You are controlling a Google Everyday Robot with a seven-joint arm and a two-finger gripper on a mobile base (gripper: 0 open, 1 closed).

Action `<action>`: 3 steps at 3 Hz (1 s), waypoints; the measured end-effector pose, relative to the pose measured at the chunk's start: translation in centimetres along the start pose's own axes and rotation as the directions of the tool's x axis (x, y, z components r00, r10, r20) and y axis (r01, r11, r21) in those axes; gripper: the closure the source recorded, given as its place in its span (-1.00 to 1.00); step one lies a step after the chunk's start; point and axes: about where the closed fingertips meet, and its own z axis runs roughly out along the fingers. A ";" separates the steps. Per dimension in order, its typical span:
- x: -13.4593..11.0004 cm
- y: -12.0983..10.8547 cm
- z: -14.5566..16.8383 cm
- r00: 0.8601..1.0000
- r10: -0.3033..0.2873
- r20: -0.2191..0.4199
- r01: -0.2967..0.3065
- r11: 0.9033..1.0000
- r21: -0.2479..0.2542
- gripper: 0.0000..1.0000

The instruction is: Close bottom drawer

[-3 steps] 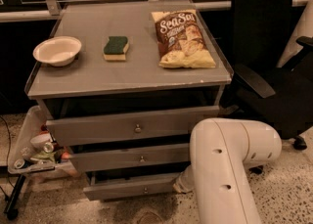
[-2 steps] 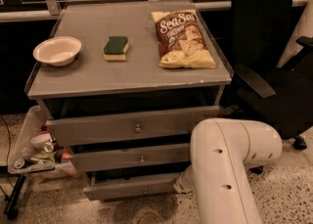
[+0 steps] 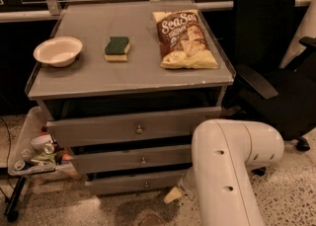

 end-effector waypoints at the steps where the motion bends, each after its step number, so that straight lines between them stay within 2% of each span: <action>1: 0.0 0.0 0.0 1.000 0.000 0.000 0.000 1.000 0.000 -1.00; 2: 0.0 0.0 0.0 1.000 0.000 0.000 0.000 1.000 0.000 -0.63; 3: 0.0 0.0 0.0 1.000 0.000 0.000 0.000 1.000 0.000 -0.16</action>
Offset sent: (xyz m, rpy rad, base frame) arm 0.0000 0.0000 0.0000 0.0000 0.0000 0.0000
